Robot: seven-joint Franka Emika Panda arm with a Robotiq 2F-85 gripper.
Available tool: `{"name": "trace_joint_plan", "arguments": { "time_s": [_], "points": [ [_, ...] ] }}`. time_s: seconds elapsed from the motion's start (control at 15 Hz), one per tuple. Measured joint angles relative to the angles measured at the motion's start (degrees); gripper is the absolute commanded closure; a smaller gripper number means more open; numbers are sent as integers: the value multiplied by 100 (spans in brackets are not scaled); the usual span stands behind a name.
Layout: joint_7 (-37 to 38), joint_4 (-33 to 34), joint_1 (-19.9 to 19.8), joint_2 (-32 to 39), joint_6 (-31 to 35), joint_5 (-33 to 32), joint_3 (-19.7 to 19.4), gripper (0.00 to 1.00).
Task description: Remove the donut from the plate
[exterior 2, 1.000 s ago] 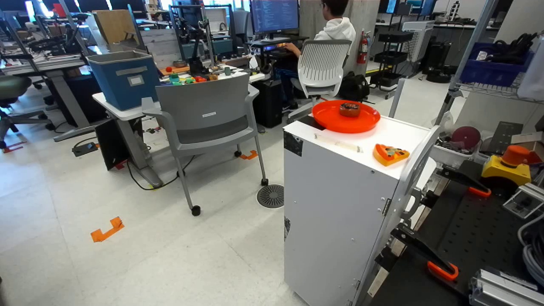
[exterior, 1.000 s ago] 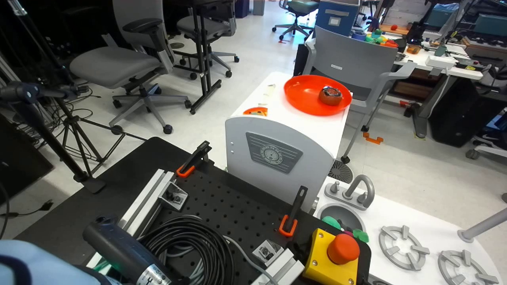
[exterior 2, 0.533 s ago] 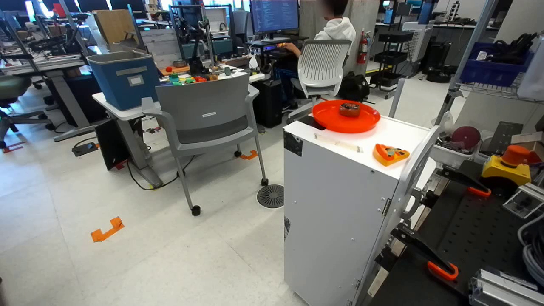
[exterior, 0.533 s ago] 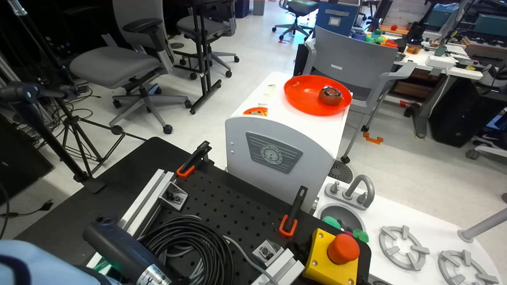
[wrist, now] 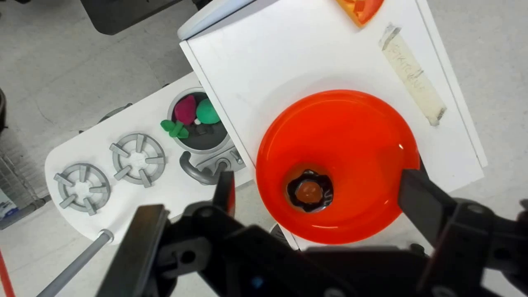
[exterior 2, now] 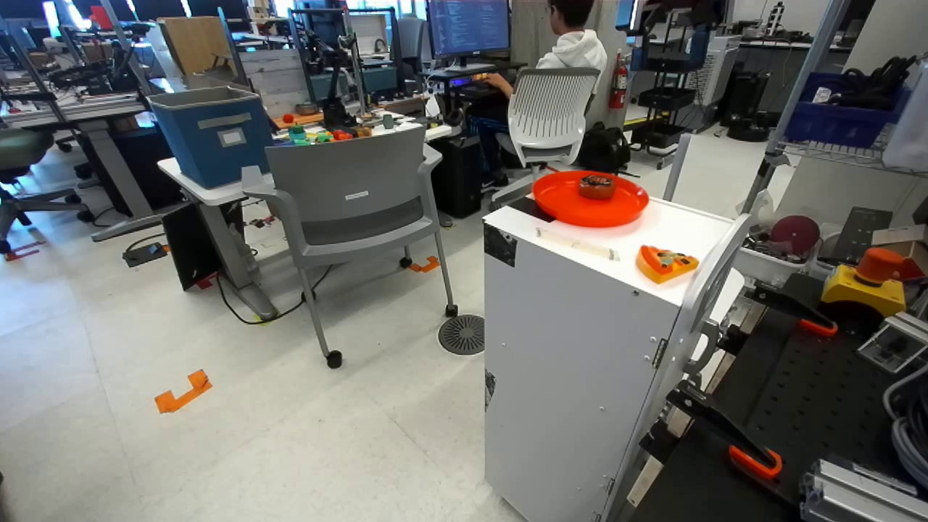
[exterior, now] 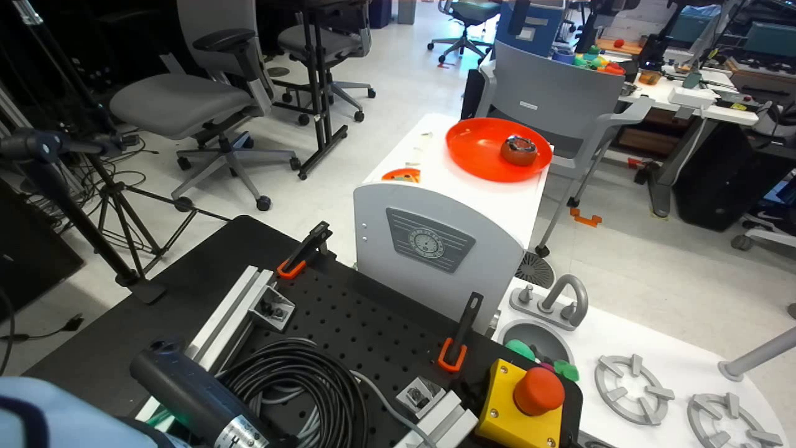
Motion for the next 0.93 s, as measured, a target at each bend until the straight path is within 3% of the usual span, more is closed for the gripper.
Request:
{"name": "trace_joint_plan", "arguments": {
  "time_s": [0.4, 0.93],
  "points": [
    [26, 360, 54, 486, -80, -490, 0, 0],
    [-233, 367, 152, 587, 472, -720, 8, 0]
  ]
}}
